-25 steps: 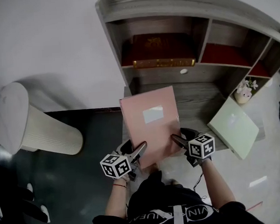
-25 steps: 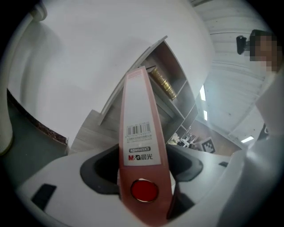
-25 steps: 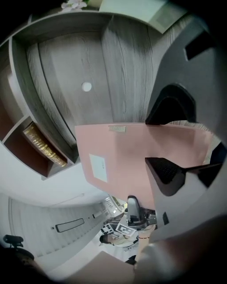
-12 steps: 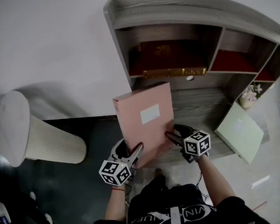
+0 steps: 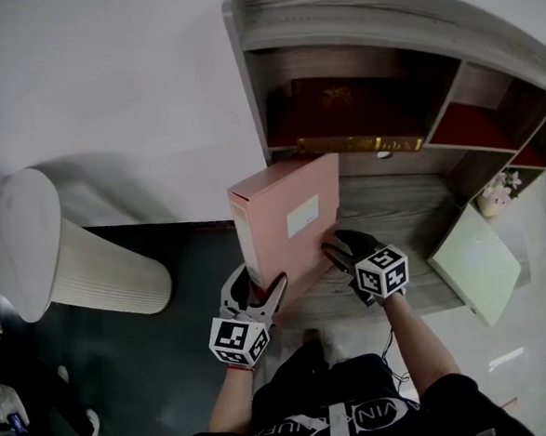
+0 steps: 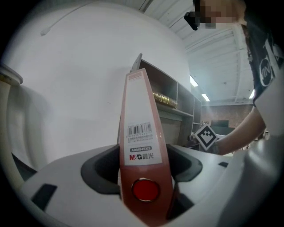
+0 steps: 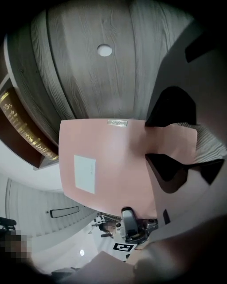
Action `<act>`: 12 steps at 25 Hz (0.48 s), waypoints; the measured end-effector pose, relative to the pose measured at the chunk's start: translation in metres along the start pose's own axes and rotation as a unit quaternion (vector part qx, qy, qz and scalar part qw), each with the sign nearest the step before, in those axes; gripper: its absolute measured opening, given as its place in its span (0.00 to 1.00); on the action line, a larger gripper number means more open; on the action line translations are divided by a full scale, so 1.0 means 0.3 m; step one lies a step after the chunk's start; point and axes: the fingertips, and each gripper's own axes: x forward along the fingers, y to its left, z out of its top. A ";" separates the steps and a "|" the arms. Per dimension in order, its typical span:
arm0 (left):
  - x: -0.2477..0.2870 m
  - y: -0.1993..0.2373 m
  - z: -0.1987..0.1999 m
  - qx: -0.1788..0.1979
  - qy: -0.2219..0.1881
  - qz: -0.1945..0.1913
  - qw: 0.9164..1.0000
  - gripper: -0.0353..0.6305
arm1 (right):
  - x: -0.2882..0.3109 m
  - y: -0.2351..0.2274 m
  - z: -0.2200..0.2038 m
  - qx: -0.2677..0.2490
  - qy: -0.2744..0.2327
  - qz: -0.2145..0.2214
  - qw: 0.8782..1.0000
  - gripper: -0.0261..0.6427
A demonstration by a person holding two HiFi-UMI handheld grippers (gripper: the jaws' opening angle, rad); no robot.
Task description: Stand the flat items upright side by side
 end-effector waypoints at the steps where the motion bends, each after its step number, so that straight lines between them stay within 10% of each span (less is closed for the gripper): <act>1: 0.008 0.000 0.001 0.006 -0.001 0.003 1.000 0.51 | 0.010 -0.002 0.008 -0.004 -0.001 -0.002 1.000 0.29; 12: 0.048 -0.009 -0.120 0.016 0.067 0.060 0.996 0.50 | -0.014 -0.006 0.089 0.003 -0.032 -0.030 0.999 0.40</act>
